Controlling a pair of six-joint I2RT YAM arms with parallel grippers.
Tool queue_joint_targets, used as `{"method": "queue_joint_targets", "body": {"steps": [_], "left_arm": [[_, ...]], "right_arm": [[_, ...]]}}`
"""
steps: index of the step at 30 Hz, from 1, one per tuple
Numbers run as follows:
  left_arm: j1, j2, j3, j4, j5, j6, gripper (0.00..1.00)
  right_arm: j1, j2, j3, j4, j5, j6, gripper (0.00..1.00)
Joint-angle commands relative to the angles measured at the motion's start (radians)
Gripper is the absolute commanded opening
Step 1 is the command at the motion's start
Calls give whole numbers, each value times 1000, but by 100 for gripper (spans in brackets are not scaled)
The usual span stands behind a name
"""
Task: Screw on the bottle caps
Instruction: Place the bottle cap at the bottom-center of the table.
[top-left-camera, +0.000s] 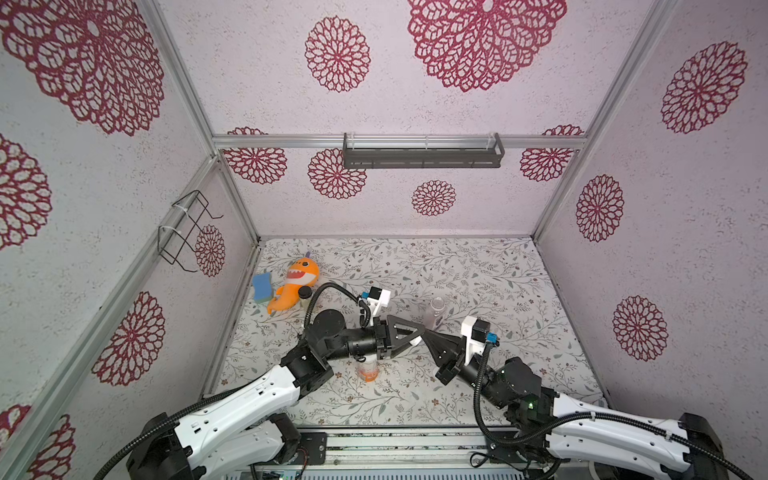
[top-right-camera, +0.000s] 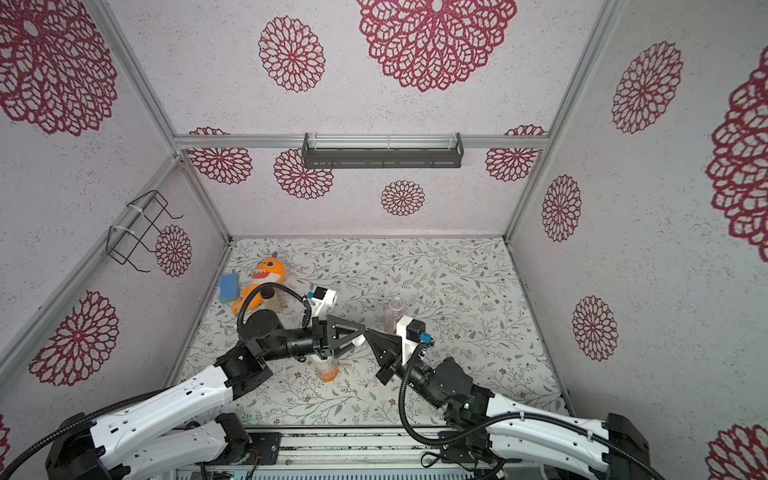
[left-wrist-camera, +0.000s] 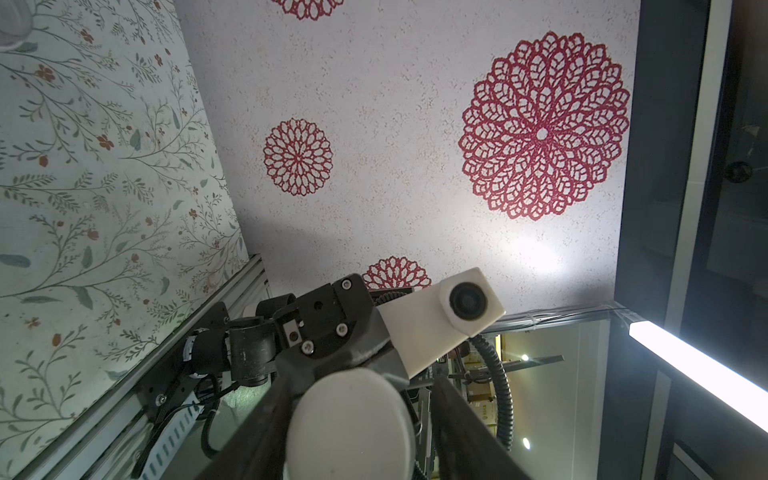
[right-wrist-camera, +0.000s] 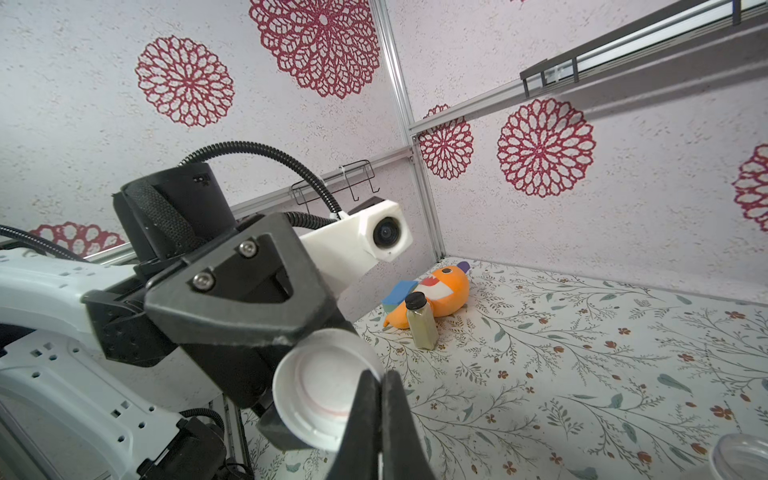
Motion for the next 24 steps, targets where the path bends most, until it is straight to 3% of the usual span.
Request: {"method": "queue_joint_targets", "body": {"steps": [1,19,24], "left_arm": [[-4,-2,-8,68,19,-26,52],[-4,-13,-9,69,9,-12,45],[-4,-24,15,-21,-3,42,45]], "right_arm": [[13,3,1,70,26,-22,0],[26,1,-13,71,65,-22,0],[27,-22,-14,44,81,-25,16]]}}
